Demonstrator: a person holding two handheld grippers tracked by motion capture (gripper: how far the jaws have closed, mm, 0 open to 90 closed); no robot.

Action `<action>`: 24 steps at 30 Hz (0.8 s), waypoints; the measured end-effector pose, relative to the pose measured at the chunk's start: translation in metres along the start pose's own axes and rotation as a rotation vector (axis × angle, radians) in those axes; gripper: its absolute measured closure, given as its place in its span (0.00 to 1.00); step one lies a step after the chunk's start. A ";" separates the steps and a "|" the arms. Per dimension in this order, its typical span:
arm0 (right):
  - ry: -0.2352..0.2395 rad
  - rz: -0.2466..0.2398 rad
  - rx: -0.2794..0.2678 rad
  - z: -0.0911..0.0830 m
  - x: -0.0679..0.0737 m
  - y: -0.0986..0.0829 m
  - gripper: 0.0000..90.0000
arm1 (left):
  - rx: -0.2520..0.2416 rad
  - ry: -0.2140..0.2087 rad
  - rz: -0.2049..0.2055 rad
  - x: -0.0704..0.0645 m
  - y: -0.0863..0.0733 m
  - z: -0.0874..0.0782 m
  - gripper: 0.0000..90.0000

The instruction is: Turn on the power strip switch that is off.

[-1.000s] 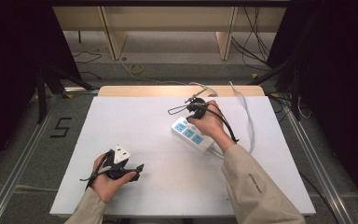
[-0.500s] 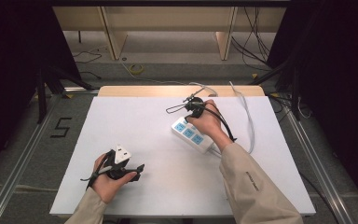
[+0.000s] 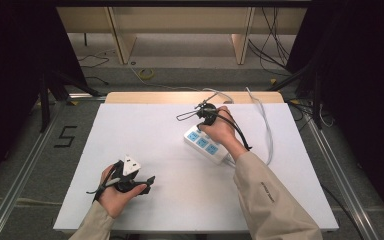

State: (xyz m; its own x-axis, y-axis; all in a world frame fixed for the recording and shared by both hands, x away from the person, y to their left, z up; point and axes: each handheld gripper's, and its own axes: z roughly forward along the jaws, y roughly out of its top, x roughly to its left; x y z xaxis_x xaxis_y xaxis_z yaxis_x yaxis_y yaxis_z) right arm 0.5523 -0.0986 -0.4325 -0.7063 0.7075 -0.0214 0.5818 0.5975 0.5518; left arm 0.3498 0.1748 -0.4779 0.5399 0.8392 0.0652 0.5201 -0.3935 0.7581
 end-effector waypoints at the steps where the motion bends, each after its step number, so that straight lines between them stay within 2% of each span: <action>1: 0.000 0.001 0.001 0.000 0.000 0.000 1.00 | -0.001 0.001 0.000 0.000 0.000 0.000 0.28; 24: -0.003 -0.001 0.024 0.009 0.000 0.004 1.00 | -0.001 -0.001 0.001 0.000 0.000 0.000 0.28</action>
State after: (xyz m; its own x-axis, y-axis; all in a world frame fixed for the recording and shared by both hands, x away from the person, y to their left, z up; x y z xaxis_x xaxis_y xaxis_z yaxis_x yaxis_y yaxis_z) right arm 0.5587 -0.0926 -0.4379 -0.7057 0.7081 -0.0244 0.5909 0.6071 0.5313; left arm 0.3501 0.1749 -0.4779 0.5410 0.8385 0.0650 0.5194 -0.3938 0.7583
